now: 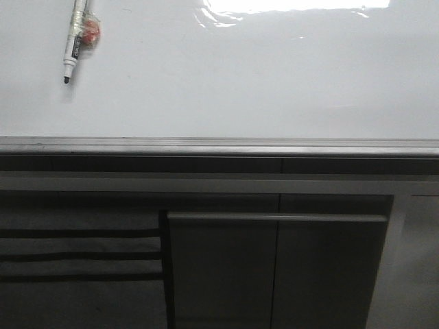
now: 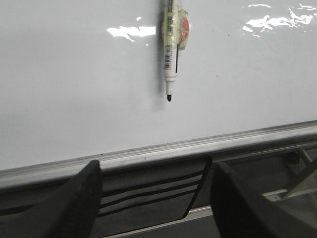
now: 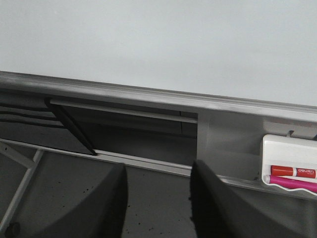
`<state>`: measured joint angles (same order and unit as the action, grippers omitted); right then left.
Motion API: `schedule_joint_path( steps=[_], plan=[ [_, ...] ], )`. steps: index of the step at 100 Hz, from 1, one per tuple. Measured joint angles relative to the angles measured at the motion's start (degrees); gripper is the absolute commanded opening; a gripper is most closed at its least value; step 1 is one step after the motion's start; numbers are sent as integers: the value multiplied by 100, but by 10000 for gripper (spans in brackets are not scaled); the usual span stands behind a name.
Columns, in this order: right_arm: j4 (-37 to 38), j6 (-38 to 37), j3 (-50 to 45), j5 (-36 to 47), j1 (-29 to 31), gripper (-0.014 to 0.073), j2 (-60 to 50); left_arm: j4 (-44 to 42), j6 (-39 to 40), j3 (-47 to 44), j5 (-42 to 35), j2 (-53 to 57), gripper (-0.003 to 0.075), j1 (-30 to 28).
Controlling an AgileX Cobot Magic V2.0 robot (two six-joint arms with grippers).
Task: Write number 0 on whiteboard
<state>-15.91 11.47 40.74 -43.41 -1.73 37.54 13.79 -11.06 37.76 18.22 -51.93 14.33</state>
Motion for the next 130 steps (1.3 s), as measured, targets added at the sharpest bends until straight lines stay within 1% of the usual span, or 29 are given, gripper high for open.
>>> schedule_joint_path(
  steps=[10, 22, 54, 74, 88, 107, 114, 130],
  plan=[
    [-2, 3, 0, 3, 0, 278, 0, 13, -10, 165, -398, -559, 440, 107],
    [-22, 13, 0, 13, 0, 278, 0, 17, -10, 459, -647, -1196, 440, 120],
    [-22, 13, 0, 25, 0, 278, 0, -44, -10, 1487, -755, -2501, 440, 171],
    [-22, 13, 0, 25, 0, 278, 0, -146, -10, 1910, -755, -3099, 440, 171],
    [-22, 13, 0, 25, 0, 278, 0, -216, -10, 2023, -755, -3345, 436, 171],
    [-22, 13, 0, 28, 0, 278, 0, -320, -10, 2044, -794, -3363, 337, 171],
    [-22, 13, 0, 28, 0, 278, 0, -329, -10, 2044, -848, -3363, 316, 171],
    [-22, 13, 0, 28, 0, 278, 0, -333, -10, 2058, -970, -3363, 312, 255]
  ],
)
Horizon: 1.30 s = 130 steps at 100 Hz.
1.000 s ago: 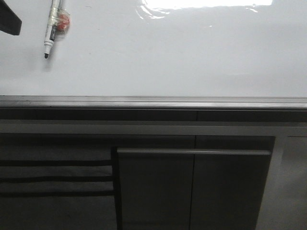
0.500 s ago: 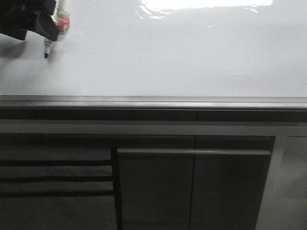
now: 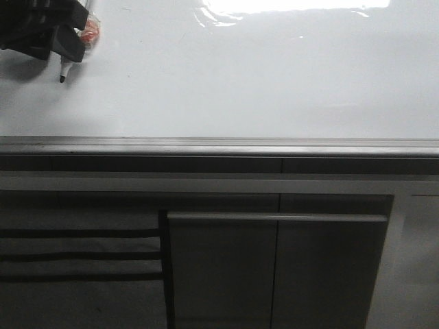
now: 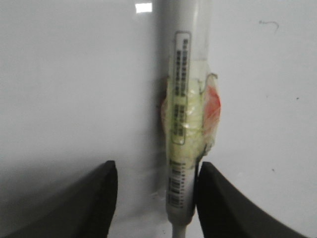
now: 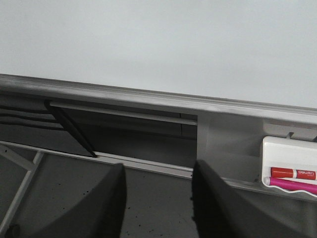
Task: Write number 0 on whiteboard
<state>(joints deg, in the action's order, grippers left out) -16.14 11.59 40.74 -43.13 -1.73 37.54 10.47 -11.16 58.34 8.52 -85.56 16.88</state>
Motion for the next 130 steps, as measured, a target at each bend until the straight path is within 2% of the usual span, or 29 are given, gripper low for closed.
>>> schedule_joint_path(
  steps=[49, 58, 76, 88, 116, 130],
  plan=[
    [0, 0, 0, 0, 0, 278, 0, -507, -3, 27, 138, 0, 306, 90],
    [0, 0, 0, 0, 0, 278, 0, -563, -3, 27, 153, 0, 249, 90],
    [0, 0, 0, 10, 0, 278, 0, -716, -3, 27, 153, 0, 61, 90],
    [0, 0, 0, 10, 0, 278, 0, -803, -3, 27, 153, 0, -19, 90],
    [0, 3, 0, 10, 0, 278, 0, -848, -3, 27, 170, 0, -20, 90],
    [-145, 274, 0, 10, 0, 278, 0, -985, -13, 27, 542, 114, -20, 118]
  ],
)
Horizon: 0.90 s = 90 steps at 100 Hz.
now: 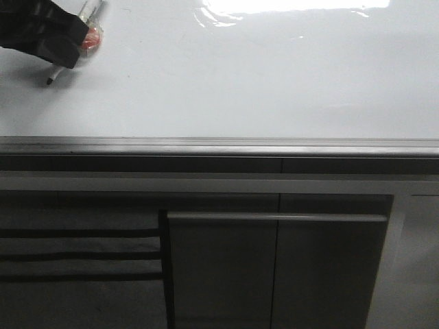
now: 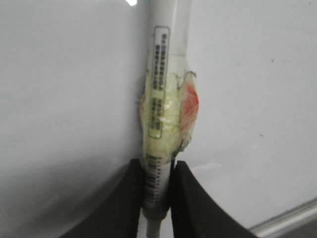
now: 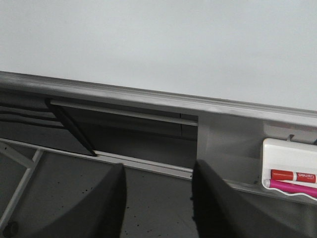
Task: Write number 0 on whiteboard
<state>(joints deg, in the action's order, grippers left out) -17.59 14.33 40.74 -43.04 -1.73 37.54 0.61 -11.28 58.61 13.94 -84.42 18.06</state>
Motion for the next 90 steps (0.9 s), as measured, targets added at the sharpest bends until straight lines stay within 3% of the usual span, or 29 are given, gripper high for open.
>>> schedule_joint_path(
  steps=[22, 44, 64, 90],
  plan=[
    [-1460, 1741, 113, -411, 0, 278, 253, -374, -510, 0, 1560, 813, -20, 464],
    [-3071, 3717, 490, -1321, 0, 278, 1030, -228, -894, 0, 2647, 1443, -20, 1715],
    [-3189, 4555, 920, -1982, -334, 278, 1579, -193, -1185, 0, 3288, 1589, -20, 2934],
    [-2214, 4750, 1523, -2096, -1665, 278, 2060, -100, -1247, 149, 3647, 1579, -20, 4002]
  ],
)
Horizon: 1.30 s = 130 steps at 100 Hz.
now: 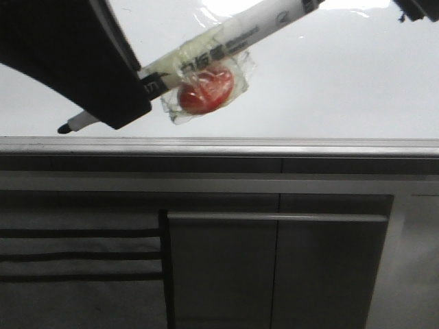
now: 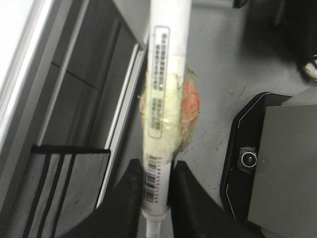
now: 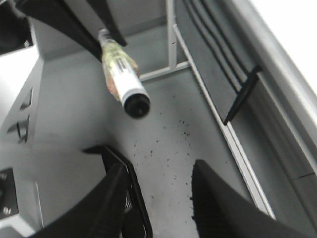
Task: Write number 0 on whiteboard
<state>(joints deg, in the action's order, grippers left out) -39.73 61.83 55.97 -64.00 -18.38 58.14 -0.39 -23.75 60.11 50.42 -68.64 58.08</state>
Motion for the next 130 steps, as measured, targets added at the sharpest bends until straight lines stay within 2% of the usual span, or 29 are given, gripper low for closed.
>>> schedule_joint_path(
  steps=[31, 80, 109, 116, 130],
  plan=[
    [380, 232, 663, 0, -980, 278, 449, 83, 0, 643, 725, 0, -20, 97],
    [720, 295, 1339, 46, -1817, 278, 1219, 83, 0, 803, 956, 0, -20, 108],
    [843, 295, 1361, 147, -1873, 277, 1303, 83, 0, 807, 1029, 0, -20, 108],
    [804, 295, 1361, 147, -1873, 251, 1303, 83, 0, 816, 1029, 0, -20, 108],
    [790, 295, 1361, 147, -1873, 96, 1303, 83, 0, 816, 1029, 0, -20, 108]
  ],
)
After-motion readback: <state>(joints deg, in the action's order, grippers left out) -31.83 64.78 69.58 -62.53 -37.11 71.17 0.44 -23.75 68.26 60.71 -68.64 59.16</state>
